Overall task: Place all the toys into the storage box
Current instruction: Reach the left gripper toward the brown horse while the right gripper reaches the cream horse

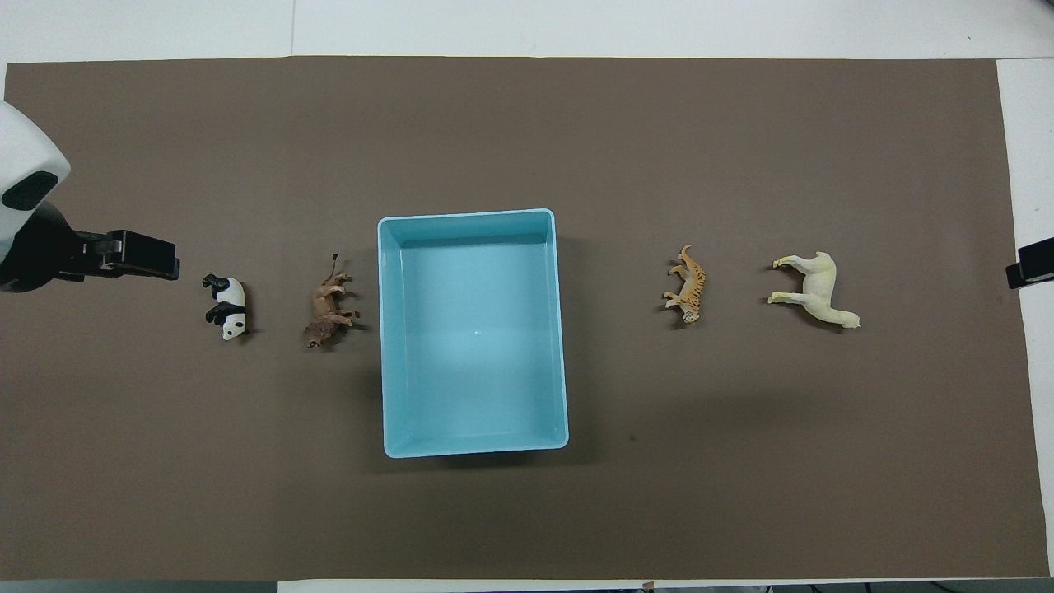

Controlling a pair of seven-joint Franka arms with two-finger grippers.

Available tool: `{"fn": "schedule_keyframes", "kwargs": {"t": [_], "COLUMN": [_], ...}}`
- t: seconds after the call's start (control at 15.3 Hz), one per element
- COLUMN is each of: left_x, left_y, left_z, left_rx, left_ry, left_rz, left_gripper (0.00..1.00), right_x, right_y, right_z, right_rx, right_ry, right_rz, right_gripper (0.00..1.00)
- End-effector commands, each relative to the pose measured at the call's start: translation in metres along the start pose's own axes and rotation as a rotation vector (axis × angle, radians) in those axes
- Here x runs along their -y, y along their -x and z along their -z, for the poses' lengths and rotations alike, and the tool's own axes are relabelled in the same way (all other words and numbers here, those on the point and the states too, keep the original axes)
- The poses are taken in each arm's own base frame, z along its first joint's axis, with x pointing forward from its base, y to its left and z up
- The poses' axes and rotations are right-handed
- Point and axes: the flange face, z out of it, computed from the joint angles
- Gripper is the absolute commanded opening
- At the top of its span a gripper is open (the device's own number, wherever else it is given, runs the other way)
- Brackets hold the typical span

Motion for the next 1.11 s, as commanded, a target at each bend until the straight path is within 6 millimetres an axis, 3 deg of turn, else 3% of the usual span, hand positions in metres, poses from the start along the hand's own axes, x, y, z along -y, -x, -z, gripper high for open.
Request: {"fn": "schedule_keyframes", "kwargs": {"t": [0.0,0.07,0.2,0.33,0.39,0.52,0.65,1.05], "left_x": [-0.015,-0.026,-0.046,-0.053,-0.069,-0.072,-0.068,-0.069], "left_y": [0.014,0.016,0.019,0.026,0.034,0.047,0.055,0.06], "left_z": [-0.051,-0.074,-0.122,-0.163,-0.183,-0.216,-0.235,-0.249], "left_rx": [-0.045,-0.048,-0.038,-0.044,-0.05,-0.042,-0.033,-0.011], "left_ry": [0.02,0.024,0.03,0.036,0.042,0.042,0.039,0.035], "left_rz": [0.083,0.081,0.058,0.118,0.119,0.116,0.108,0.099], "left_gripper": [1.0,1.0,1.0,1.0,1.0,1.0,1.0,1.0], "right_x": [0.033,0.044,0.059,0.063,0.063,0.06,0.057,0.035], "right_y": [0.008,0.003,-0.01,-0.021,-0.022,-0.017,-0.016,-0.026], "right_z": [-0.049,-0.061,-0.106,-0.147,-0.168,-0.199,-0.219,-0.253], "right_rx": [-0.014,-0.026,-0.024,-0.036,-0.042,-0.066,-0.081,-0.123], "right_ry": [0.006,0.005,0.001,-0.005,-0.008,-0.012,-0.016,-0.018], "right_rz": [-0.027,-0.042,-0.049,-0.048,-0.047,-0.05,-0.045,0.039], "right_gripper": [1.0,1.0,1.0,1.0,1.0,1.0,1.0,1.0]}}
